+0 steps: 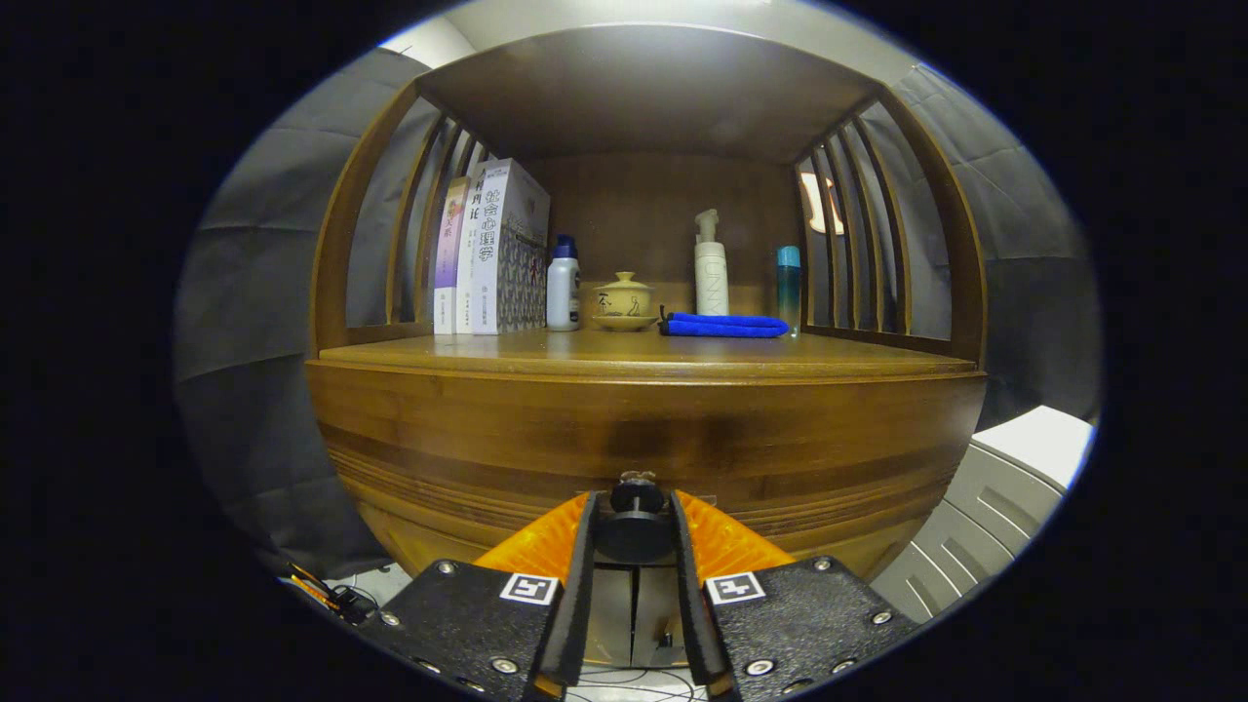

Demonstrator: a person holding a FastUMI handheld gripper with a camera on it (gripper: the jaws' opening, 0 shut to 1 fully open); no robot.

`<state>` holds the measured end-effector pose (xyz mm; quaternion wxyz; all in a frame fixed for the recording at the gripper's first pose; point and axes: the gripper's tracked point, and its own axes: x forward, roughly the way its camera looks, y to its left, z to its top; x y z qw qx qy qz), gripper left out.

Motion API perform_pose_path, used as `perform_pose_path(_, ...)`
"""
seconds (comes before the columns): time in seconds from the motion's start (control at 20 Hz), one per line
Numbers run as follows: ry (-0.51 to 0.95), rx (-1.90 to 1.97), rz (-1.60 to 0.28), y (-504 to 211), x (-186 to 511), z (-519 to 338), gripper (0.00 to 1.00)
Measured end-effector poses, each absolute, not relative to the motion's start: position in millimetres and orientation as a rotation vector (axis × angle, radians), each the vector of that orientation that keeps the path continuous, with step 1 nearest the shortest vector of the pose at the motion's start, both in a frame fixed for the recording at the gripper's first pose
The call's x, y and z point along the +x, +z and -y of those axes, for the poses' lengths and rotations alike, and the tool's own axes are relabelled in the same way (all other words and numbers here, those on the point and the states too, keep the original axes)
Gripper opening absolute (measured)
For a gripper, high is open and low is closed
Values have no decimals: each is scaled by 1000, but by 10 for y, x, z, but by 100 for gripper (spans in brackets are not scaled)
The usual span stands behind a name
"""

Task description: Pull open the drawer, take out the items inside it, and place them on the countertop above the cabinet.

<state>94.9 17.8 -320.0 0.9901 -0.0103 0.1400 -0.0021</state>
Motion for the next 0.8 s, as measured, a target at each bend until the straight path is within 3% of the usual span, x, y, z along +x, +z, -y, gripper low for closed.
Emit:
perform_pose_path(0.15, 4, -39, -306, -3195, 871, -147, 35)
perform_pose_path(0.8, -5, -25, -325, -3016, -292, -172, 34)
